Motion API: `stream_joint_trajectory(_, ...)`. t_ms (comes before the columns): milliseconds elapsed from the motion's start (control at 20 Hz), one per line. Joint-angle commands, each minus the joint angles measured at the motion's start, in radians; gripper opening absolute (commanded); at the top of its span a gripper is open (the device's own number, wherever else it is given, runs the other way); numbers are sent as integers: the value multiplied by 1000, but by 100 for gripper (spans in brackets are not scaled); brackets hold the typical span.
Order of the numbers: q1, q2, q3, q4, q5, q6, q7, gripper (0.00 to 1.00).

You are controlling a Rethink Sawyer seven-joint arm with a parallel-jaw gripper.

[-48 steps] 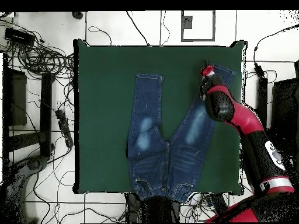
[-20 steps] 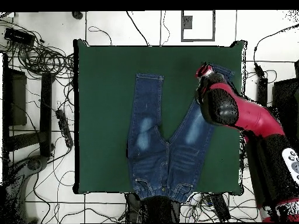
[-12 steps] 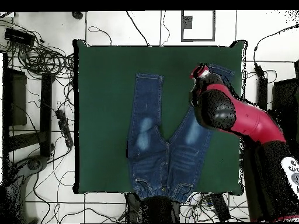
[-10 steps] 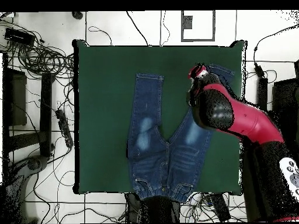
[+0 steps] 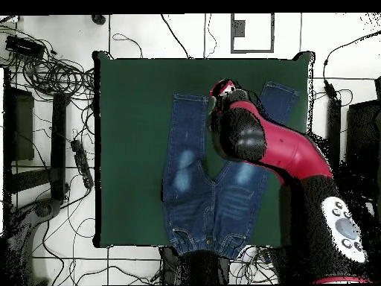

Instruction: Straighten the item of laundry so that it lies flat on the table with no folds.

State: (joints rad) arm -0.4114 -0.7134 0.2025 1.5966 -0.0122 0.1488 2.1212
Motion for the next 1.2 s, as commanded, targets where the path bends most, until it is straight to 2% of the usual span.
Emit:
stream_joint_trajectory(50,126,76,-59,40,103,125,235,100)
stream_joint_trajectory(250,140,128,-48,28,136,80,217,100)
stream_joint_trajectory(550,198,214,-81,-24,201,23,231,100)
stream_joint_trajectory(1200,215,391,-45,-162,264,-92,183,100)
